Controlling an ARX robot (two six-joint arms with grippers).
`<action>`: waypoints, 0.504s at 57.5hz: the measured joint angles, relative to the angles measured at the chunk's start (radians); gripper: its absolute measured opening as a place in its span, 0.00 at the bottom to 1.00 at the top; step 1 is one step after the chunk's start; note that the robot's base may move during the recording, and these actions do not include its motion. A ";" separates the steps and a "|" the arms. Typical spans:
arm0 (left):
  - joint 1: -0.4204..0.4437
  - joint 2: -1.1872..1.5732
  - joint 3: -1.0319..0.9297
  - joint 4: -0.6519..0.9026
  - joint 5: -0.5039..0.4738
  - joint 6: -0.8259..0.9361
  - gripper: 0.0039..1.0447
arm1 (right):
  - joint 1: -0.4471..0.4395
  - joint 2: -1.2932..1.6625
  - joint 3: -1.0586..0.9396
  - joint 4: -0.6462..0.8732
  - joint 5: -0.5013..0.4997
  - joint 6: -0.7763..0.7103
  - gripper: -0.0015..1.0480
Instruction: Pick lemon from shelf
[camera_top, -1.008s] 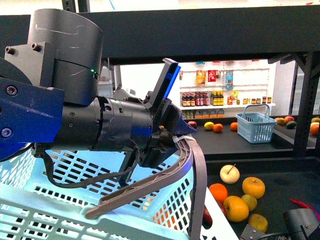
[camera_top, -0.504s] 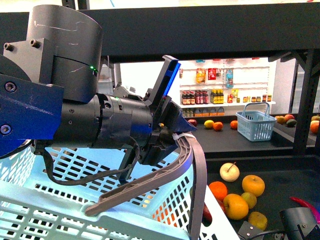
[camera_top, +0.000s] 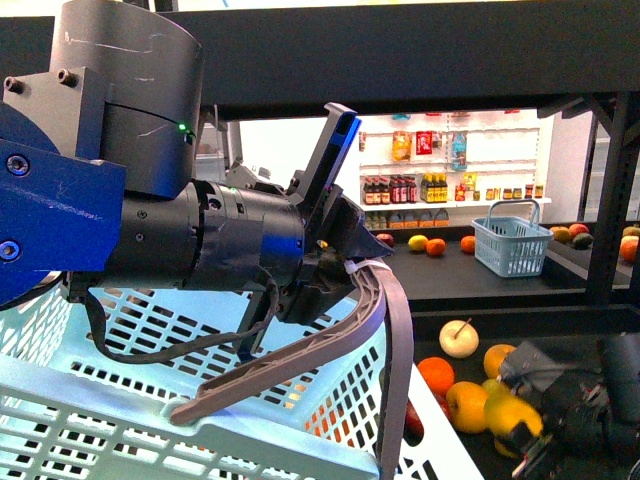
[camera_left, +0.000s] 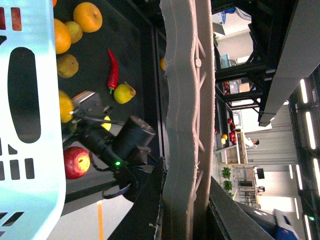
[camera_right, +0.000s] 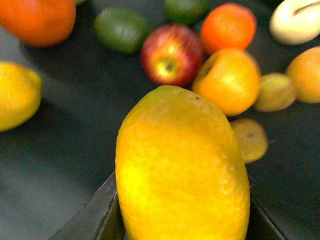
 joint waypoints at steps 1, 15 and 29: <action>0.000 0.000 0.000 0.000 0.000 0.000 0.11 | -0.002 -0.012 -0.006 0.005 -0.001 0.005 0.47; 0.000 0.000 0.000 0.000 0.000 0.000 0.11 | -0.014 -0.290 -0.163 0.034 -0.090 0.223 0.46; 0.000 0.000 0.000 0.000 0.000 0.000 0.11 | 0.095 -0.505 -0.245 0.009 -0.161 0.383 0.46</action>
